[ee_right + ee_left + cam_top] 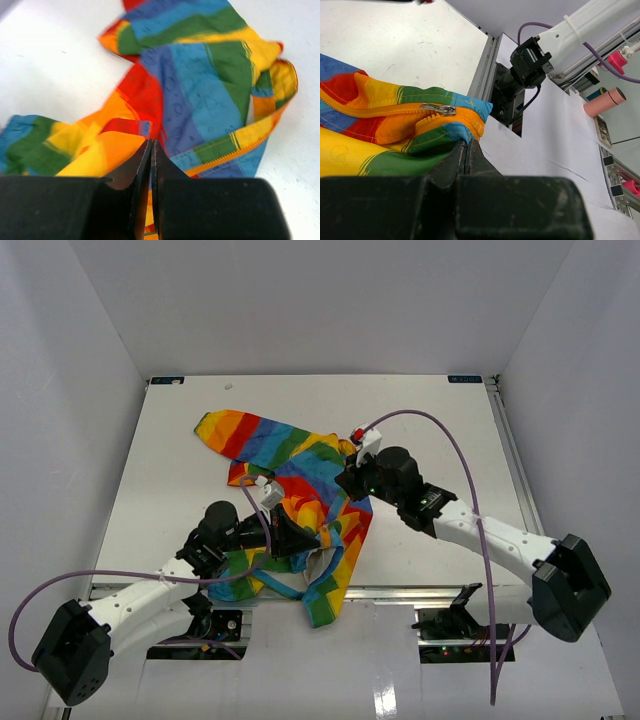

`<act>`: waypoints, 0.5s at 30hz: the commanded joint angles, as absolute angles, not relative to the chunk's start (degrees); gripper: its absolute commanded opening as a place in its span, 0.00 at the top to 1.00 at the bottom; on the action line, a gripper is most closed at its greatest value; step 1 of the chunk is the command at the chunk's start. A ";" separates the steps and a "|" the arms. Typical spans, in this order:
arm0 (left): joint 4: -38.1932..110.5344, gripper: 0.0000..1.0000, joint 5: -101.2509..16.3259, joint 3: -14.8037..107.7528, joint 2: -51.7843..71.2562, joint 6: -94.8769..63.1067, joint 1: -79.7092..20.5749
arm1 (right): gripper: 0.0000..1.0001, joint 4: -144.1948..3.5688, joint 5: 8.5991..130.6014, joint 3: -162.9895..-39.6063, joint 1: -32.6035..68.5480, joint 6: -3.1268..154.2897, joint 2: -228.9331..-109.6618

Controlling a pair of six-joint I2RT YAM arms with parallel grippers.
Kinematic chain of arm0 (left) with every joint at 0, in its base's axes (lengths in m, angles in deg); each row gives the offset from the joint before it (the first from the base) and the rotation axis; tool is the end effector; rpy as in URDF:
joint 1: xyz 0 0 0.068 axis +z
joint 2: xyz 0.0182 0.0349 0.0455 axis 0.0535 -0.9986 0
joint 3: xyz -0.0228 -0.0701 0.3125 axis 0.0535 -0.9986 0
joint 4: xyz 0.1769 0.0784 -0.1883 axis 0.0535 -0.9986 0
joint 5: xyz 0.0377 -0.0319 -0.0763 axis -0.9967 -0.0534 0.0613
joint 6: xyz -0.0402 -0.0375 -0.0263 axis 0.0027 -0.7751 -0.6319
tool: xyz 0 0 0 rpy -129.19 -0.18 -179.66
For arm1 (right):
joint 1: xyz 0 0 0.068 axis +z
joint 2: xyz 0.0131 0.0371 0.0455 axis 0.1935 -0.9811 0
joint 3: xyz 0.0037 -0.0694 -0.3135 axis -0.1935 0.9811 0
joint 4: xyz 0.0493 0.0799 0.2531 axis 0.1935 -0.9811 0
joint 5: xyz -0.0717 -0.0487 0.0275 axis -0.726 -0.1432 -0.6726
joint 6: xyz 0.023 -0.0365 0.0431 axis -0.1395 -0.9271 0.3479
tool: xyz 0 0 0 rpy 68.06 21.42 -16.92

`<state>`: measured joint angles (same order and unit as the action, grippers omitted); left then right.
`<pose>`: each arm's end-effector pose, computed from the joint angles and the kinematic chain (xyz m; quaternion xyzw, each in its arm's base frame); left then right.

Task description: Zip up the jacket

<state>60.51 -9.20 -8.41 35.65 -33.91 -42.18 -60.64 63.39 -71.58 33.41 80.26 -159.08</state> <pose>0.1135 -0.1312 0.2566 0.2944 0.6715 -0.5710 0.3693 0.2043 0.2029 0.3245 -0.2343 0.7628 0.2920 0.5272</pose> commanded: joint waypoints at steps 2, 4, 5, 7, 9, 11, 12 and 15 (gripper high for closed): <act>67.80 1.00 -9.14 -10.10 34.11 -32.81 -42.27 | 0.92 -54.78 81.13 -67.68 31.95 81.44 -149.83; 71.66 1.00 -8.10 -11.19 32.77 -32.96 -42.18 | 0.92 -54.51 87.85 -67.33 31.65 81.86 -148.69; 74.51 1.00 -7.60 -11.88 31.69 -32.89 -42.24 | 0.92 -54.76 93.54 -67.70 31.46 81.30 -149.06; 80.57 1.00 -5.58 -13.37 29.97 -32.26 -42.27 | 0.92 -55.82 101.68 -68.46 31.30 80.55 -150.16; 87.42 1.00 -4.28 -15.29 28.42 -31.02 -42.24 | 0.68 -56.33 102.71 -67.91 30.97 81.34 -150.53; 90.87 1.00 -1.22 -16.00 27.10 -28.34 -42.27 | 0.54 -56.28 103.91 -67.18 30.61 81.51 -150.53; 91.91 1.00 -0.17 -16.14 26.54 -27.94 -42.27 | 0.51 -56.27 104.25 -66.64 30.37 81.79 -150.36; 93.23 1.00 1.83 -15.67 25.56 -27.41 -42.18 | 0.50 -57.07 101.69 -64.57 30.24 82.40 -148.52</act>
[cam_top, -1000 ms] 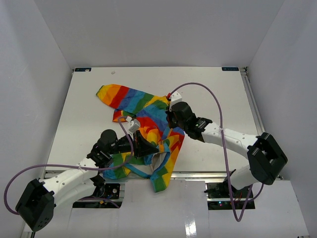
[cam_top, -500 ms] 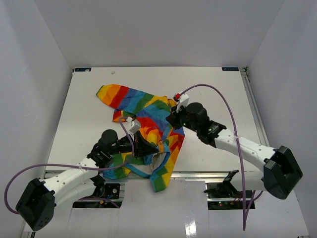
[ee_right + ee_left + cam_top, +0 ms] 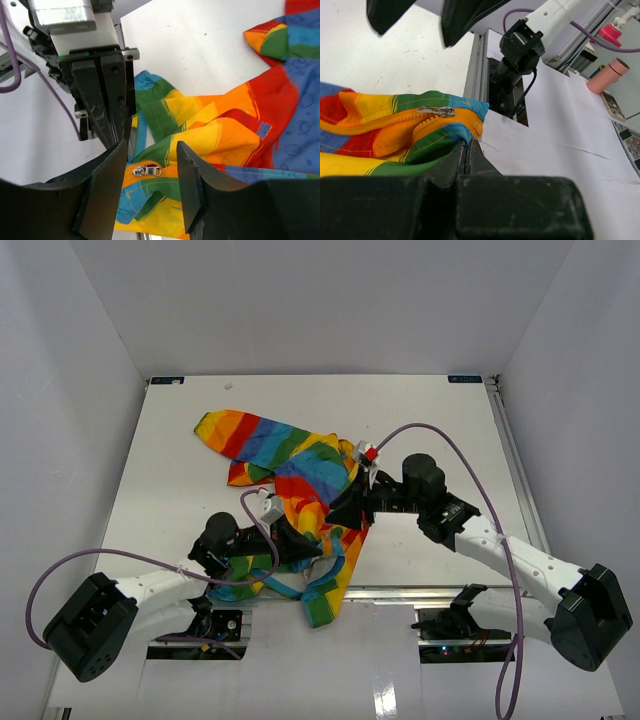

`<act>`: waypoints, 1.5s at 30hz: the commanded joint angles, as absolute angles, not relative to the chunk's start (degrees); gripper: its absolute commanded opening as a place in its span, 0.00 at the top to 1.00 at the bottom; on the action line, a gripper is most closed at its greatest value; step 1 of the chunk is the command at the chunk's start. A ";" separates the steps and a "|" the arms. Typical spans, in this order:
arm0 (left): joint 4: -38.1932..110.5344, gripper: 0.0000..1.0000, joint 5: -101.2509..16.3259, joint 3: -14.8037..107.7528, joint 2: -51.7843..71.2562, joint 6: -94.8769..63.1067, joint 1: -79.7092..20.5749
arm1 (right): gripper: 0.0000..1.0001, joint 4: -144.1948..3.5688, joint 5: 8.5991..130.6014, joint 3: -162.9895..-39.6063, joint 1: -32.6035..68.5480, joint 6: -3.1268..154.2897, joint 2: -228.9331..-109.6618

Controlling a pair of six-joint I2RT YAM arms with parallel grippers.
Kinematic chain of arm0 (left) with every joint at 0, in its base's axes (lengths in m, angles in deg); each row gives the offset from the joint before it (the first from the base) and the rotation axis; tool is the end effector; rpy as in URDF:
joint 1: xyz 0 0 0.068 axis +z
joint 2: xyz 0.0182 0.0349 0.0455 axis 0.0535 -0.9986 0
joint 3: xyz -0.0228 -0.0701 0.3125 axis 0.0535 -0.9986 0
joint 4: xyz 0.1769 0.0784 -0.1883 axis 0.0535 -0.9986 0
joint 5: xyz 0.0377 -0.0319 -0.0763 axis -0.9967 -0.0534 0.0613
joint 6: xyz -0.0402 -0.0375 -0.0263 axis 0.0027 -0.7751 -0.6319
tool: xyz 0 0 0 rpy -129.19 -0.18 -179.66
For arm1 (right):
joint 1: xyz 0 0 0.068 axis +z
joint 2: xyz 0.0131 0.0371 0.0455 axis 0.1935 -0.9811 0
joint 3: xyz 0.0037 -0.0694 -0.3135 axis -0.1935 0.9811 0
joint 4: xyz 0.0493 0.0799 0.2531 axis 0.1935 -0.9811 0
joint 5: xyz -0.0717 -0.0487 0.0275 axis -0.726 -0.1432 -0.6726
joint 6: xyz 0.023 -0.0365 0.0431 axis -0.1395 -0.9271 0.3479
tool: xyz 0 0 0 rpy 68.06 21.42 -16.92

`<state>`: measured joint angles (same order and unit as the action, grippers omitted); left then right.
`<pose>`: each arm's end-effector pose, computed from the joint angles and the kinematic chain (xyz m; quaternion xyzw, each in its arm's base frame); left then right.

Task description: Zip up the jacket

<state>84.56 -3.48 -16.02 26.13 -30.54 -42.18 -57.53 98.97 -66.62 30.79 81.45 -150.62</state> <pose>0.1143 -0.1361 0.2310 0.3563 0.6052 -0.5893 0.3994 0.1617 0.1823 0.3368 -0.3814 0.6471 0.4967 0.4347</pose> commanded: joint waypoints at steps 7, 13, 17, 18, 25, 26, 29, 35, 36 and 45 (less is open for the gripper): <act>92.21 1.00 0.34 -15.25 27.91 -23.77 -42.18 | 0.66 -55.39 100.72 -58.81 31.11 84.76 -144.02; 94.42 1.00 2.88 -15.63 26.80 -23.03 -42.23 | 0.52 -53.64 102.36 -58.41 33.41 83.97 -146.39; 96.67 1.00 5.20 -16.39 25.94 -22.59 -42.25 | 0.46 -52.43 104.96 -60.49 33.48 83.87 -148.18; 96.86 1.00 5.71 -16.48 25.72 -22.23 -42.18 | 0.44 -52.87 105.48 -61.03 33.41 83.80 -149.06; 96.47 1.00 6.14 -17.12 25.47 -20.33 -42.22 | 0.37 -52.48 109.51 -62.20 33.41 84.54 -151.83; 96.45 1.00 6.16 -17.14 25.34 -20.03 -42.25 | 0.36 -51.94 110.13 -62.00 33.41 84.64 -152.02; 96.30 1.00 6.36 -16.95 24.86 -19.82 -42.18 | 0.35 -50.21 111.99 -61.78 33.41 85.23 -151.95; 94.39 1.00 6.34 -16.94 24.88 -18.28 -42.18 | 0.33 -49.00 114.39 -62.72 33.35 86.56 -151.71; 94.28 1.00 6.24 -16.99 24.77 -18.12 -42.18 | 0.32 -48.58 115.38 -62.83 33.40 86.92 -152.08; 93.71 1.00 5.91 -17.17 25.23 -17.23 -42.23 | 0.32 -51.47 111.72 -62.45 33.35 86.93 -153.83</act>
